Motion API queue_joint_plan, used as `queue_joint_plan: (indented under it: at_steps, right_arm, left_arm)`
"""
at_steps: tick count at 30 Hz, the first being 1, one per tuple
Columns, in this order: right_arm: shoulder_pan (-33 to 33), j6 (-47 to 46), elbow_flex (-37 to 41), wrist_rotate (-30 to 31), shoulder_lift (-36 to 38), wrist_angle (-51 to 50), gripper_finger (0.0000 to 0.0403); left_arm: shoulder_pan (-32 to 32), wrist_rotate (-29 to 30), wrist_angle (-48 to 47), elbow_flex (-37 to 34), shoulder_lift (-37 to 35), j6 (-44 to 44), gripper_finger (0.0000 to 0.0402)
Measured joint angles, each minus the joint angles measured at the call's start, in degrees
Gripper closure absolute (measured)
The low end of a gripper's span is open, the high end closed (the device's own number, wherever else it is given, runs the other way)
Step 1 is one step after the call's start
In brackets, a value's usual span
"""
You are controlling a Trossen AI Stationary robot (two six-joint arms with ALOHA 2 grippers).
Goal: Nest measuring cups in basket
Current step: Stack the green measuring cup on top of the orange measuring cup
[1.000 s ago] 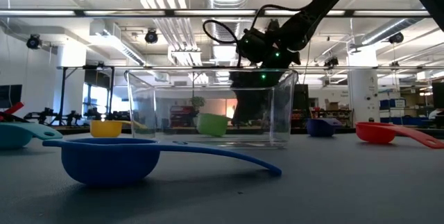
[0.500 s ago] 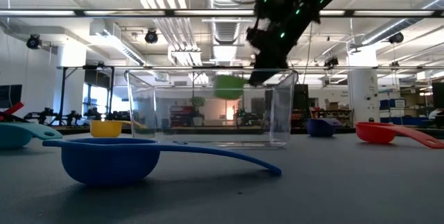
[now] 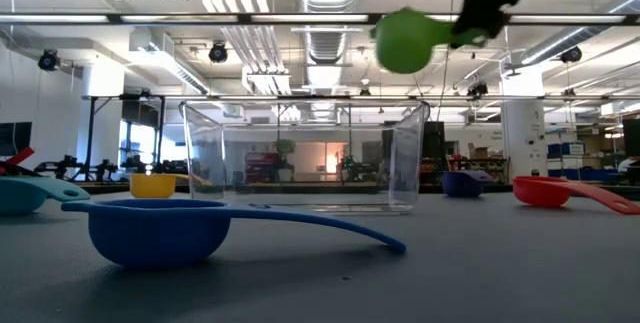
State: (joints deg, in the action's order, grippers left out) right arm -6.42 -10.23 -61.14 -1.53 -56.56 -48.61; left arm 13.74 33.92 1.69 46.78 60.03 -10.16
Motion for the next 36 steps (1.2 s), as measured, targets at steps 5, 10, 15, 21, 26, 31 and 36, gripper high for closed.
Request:
queue_joint_plan:
  at_steps: [5,10,15,21,26,31,36]
  right_arm:
    - [11.88,-8.66,1.35,0.02,4.09,-5.66,0.0277]
    - [24.98,-16.64,2.86,0.03,4.66,-6.83,0.0280]
    - [37.93,-22.72,3.40,0.10,2.71,-6.20,0.0295]
    - [47.34,-29.92,3.40,4.90,-1.23,-5.10,0.0332]
    - [48.50,-33.29,3.40,12.41,-3.65,-7.29,0.0372]
    - [48.44,-33.68,3.44,13.42,-3.89,-8.13,0.0382]
    - [48.44,-36.27,3.44,16.24,-3.62,-8.21,0.0381]
  left_arm:
    - [-0.14,0.01,0.00,-0.01,0.00,-0.67,0.0402]
    - [-0.37,0.03,0.02,-0.02,0.00,-1.13,0.0402]
    - [-0.51,0.02,0.02,-0.04,0.00,-1.13,0.0402]
    - [-0.93,0.03,0.00,-0.11,0.00,-1.35,0.0402]
    - [-1.66,0.03,0.00,-0.11,0.00,-1.35,0.0402]
    - [-1.97,0.03,0.01,-0.11,0.00,-1.57,0.0402]
    - [-1.97,0.01,0.00,-0.11,0.00,-3.23,0.0402]
